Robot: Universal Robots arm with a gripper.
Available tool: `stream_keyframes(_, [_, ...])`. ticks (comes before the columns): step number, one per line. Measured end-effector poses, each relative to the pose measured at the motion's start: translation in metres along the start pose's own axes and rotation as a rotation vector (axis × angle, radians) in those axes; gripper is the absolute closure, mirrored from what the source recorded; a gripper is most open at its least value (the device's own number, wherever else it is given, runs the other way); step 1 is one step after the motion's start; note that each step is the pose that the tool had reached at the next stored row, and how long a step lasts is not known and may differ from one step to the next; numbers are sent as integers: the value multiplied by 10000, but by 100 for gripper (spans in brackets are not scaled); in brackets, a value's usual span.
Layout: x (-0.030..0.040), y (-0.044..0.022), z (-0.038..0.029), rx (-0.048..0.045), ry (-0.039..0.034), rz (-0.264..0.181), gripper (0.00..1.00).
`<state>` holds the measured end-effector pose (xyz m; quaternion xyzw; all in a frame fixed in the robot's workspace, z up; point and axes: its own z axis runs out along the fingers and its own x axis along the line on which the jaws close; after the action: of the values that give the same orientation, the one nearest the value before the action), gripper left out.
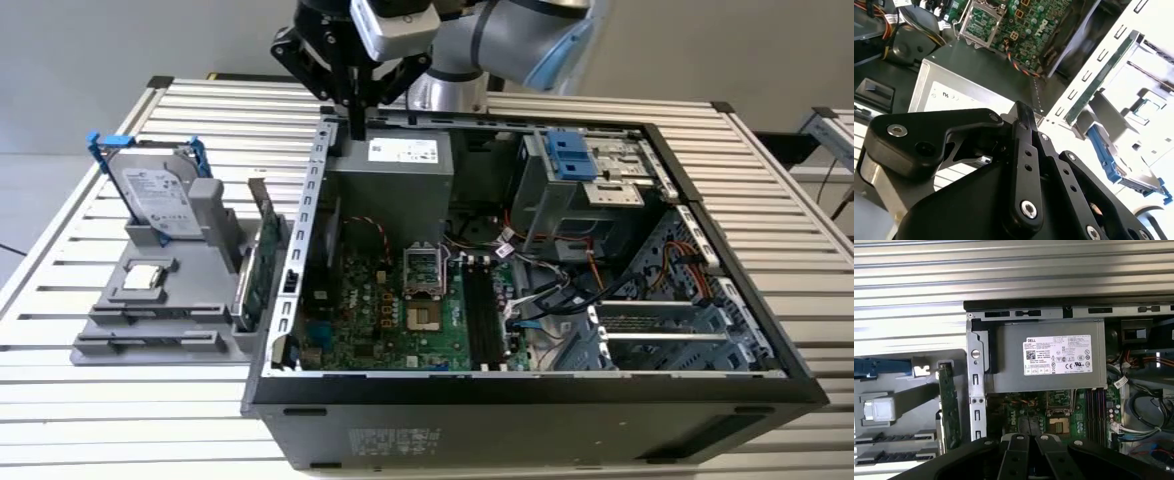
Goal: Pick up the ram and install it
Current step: 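Reach for the ram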
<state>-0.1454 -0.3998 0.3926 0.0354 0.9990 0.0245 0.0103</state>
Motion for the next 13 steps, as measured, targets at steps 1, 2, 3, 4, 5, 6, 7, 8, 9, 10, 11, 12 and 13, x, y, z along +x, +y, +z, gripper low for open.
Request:
stream_keyframes(1, [19,-2,-1,0,0,0,100])
stream_keyframes(2, [37,-4,-1,0,0,0,100])
stream_keyframes(3, [55,-6,-1,-1,0,1,100])
stream_keyframes(4, [73,-8,-2,-1,0,1,100])
stream_keyframes(5, [93,-10,-2,-1,0,1,100])
stream_keyframes(6, [110,-11,-3,-1,1,0,100])
stream_keyframes(7, [129,-13,-3,-1,0,0,100])
stream_keyframes(8, [147,-15,-4,-1,0,0,100])
stream_keyframes(9, [163,-17,-4,-1,0,0,100])
stream_keyframes(10, [178,-19,-4,-2,0,1,100])
stream_keyframes(11, [195,-21,-5,-2,0,0,100])
stream_keyframes(12, [213,-23,-5,-2,0,1,100])
stream_keyframes(13, [231,-25,-6,-2,0,0,100])
